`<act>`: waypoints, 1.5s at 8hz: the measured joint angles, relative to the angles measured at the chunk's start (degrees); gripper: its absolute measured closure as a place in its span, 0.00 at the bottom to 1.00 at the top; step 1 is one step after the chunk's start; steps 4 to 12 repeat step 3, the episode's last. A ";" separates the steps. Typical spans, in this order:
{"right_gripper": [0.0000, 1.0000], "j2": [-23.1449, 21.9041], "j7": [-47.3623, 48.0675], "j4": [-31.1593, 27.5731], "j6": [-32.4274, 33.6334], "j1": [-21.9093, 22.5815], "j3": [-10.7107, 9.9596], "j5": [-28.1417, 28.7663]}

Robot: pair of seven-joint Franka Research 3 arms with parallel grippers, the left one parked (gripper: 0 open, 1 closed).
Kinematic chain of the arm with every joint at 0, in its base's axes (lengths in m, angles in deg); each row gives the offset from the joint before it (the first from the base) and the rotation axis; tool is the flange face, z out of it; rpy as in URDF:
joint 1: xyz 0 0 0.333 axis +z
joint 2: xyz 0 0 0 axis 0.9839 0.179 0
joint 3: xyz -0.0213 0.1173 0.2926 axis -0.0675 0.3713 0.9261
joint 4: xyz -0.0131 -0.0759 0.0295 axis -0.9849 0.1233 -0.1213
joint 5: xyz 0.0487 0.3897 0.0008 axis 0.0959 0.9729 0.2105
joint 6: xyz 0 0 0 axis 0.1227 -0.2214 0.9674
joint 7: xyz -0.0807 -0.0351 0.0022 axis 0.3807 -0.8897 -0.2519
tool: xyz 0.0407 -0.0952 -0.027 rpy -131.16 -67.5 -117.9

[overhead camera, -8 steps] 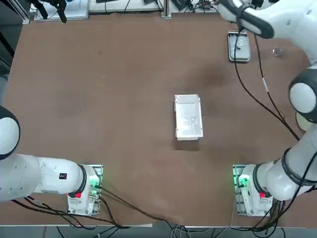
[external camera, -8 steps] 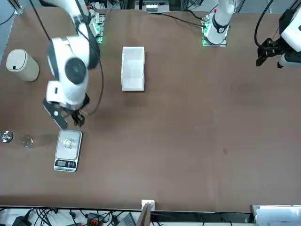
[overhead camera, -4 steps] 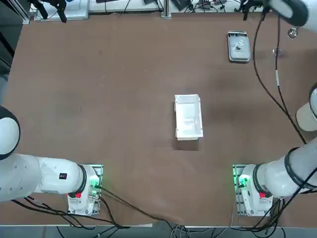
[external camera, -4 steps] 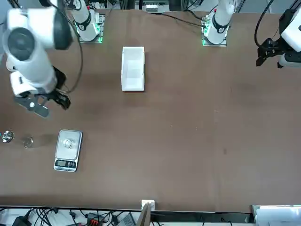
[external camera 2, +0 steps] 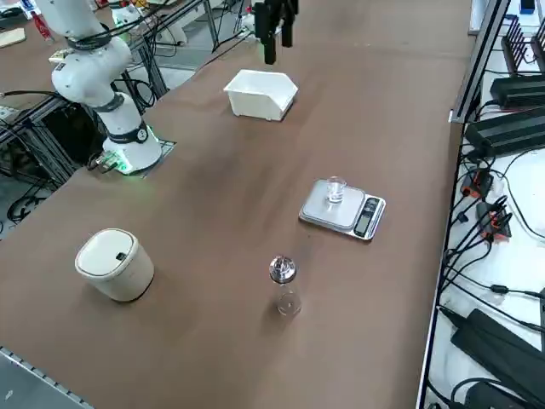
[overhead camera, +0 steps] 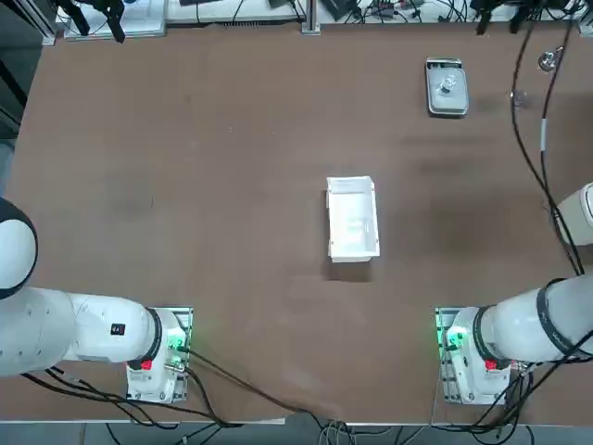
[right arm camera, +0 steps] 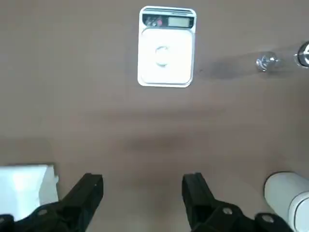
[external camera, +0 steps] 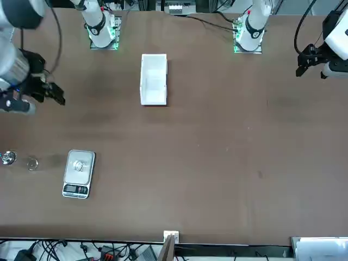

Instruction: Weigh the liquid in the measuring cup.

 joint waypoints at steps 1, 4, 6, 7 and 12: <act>0.00 -1.47 -2.92 0.00 1.87 -1.29 -0.15 1.44; 0.00 -3.89 -5.11 0.00 3.69 -1.63 -0.20 2.05; 0.00 -3.89 -5.11 0.00 3.69 -1.63 -0.20 2.05; 0.00 -3.89 -5.11 0.00 3.69 -1.63 -0.20 2.05; 0.00 -3.89 -5.11 0.00 3.69 -1.63 -0.20 2.05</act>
